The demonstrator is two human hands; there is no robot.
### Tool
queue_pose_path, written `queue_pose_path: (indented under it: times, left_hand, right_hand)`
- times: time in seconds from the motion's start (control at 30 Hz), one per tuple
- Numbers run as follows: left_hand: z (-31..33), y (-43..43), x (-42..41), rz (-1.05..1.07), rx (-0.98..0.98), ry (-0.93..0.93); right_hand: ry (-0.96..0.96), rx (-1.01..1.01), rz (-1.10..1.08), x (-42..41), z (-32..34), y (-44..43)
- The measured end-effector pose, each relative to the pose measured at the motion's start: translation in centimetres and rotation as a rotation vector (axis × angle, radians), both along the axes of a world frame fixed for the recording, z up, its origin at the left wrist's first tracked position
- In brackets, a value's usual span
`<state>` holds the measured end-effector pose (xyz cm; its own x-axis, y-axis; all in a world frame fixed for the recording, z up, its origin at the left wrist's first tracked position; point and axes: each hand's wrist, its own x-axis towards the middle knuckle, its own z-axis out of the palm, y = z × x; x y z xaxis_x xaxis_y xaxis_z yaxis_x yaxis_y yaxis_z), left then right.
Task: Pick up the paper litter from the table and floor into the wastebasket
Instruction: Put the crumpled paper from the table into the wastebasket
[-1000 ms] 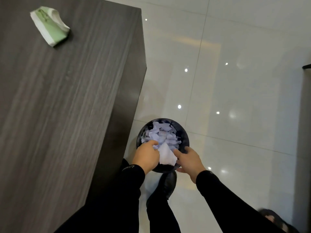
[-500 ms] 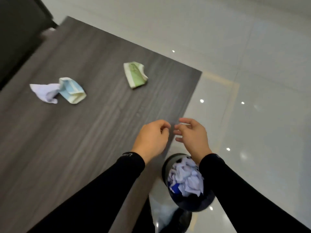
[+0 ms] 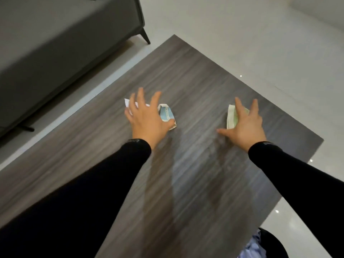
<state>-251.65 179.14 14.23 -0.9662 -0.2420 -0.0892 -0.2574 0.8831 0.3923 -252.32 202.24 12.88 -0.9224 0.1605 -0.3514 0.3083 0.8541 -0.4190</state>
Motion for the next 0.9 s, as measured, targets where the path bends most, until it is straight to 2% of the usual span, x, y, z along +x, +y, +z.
queue_pose_path:
  times: [0.07,0.13,0.27,0.37,0.47,0.57,0.73,0.9]
  left_hand:
    - [-0.6,-2.1,-1.8,0.113,0.06,-0.201]
    - [-1.2,-3.4,-3.2,0.162,0.116,-0.349]
    - [-3.0,-3.3,-4.1,0.065,0.14,-0.503]
    - [-4.2,-2.3,-3.8,0.047,0.075,-0.383]
    - [-4.7,-1.4,-3.0,-0.021,0.131,-0.201]
    - [-4.4,-0.2,-1.8,-0.075,0.177,-0.155]
    - [-4.0,1.5,0.4,-0.064,0.34,-0.173]
    - [-2.0,6.6,2.9,-0.08,0.492,-0.134]
  right_hand:
    - [-0.097,0.081,0.099,-0.8,-0.8,0.1]
    - [-0.136,0.112,0.093,-0.9,-1.6,0.6]
    - [-0.104,0.179,0.044,-0.6,-2.3,0.4]
    - [-0.069,0.08,0.019,-0.8,-1.8,-0.7]
    - [-0.05,0.079,0.166,-1.1,-1.8,-1.8]
    - [-0.006,0.099,0.237,-0.3,-2.2,-3.0]
    - [0.009,-0.133,-0.005,2.7,-2.5,-3.3]
    - [0.091,-0.274,-0.182,7.0,-1.5,0.6]
